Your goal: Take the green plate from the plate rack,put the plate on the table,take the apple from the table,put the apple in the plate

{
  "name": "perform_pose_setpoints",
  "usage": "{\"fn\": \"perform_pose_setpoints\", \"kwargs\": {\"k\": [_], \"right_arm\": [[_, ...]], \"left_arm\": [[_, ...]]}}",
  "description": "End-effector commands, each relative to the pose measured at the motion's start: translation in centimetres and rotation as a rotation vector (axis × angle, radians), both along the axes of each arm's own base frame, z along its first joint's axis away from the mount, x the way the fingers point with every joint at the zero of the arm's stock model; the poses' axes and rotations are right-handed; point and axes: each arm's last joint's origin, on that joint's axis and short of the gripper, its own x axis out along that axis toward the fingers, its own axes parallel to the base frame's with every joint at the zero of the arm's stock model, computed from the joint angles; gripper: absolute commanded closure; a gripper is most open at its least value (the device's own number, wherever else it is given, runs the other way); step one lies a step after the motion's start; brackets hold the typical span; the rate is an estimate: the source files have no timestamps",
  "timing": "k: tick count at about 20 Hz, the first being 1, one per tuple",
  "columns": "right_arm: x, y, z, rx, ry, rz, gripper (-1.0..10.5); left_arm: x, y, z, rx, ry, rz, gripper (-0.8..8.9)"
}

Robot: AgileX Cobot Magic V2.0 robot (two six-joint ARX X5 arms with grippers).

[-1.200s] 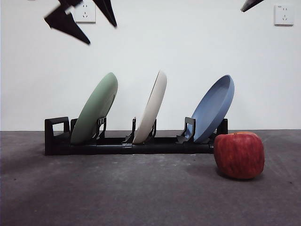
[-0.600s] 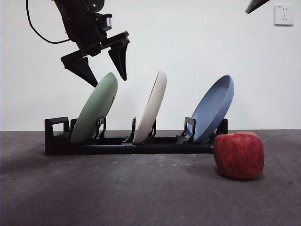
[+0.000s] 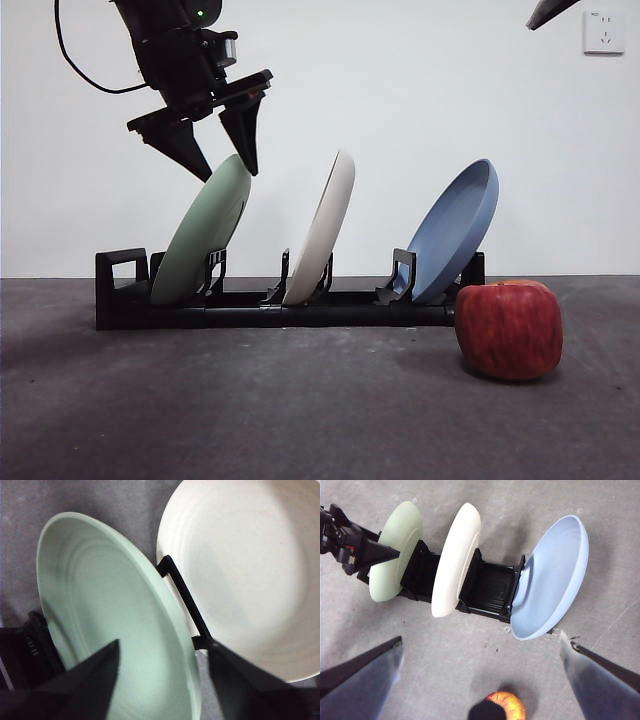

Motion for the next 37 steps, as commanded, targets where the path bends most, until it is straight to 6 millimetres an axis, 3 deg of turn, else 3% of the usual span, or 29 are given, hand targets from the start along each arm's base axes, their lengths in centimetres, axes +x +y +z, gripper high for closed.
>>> {"fn": "perform_pose_setpoints", "kwargs": {"k": [1, 4, 10, 15, 20, 26, 30, 33, 37], "right_arm": [[0.2, 0.1, 0.0, -0.009, -0.008, 0.005, 3.6], [0.2, 0.1, 0.0, -0.009, -0.008, 0.005, 3.6], [0.2, 0.1, 0.0, -0.008, -0.010, 0.005, 3.6], [0.2, 0.1, 0.0, -0.008, -0.010, 0.004, 3.6], [0.2, 0.1, 0.0, -0.008, -0.011, 0.004, 3.6], [0.2, 0.1, 0.0, -0.012, -0.013, 0.009, 3.6], [0.2, 0.0, 0.0, -0.019, -0.019, 0.016, 3.6], [0.2, 0.0, 0.0, -0.028, -0.021, 0.007, 3.6], [0.3, -0.1, 0.0, -0.049, -0.028, -0.016, 3.6]], "left_arm": [[0.1, -0.1, -0.2, 0.001, 0.006, 0.004, 6.97], [0.1, -0.2, -0.2, -0.003, 0.005, 0.000, 8.26], [-0.6, -0.4, 1.5, -0.024, -0.030, -0.015, 8.26], [-2.2, -1.1, 7.8, -0.138, -0.124, -0.097, 8.26], [-7.6, -1.6, 16.2, -0.164, -0.287, -0.204, 8.26], [-16.2, -3.0, 21.5, -0.139, -0.470, -0.325, 8.22], [-22.2, -4.9, 20.7, 0.040, -0.488, -0.373, 8.22], [-25.9, -5.8, 17.4, 0.152, -0.406, -0.435, 8.22], [-28.1, -6.5, 11.8, 0.241, -0.235, -0.453, 8.22]]}}
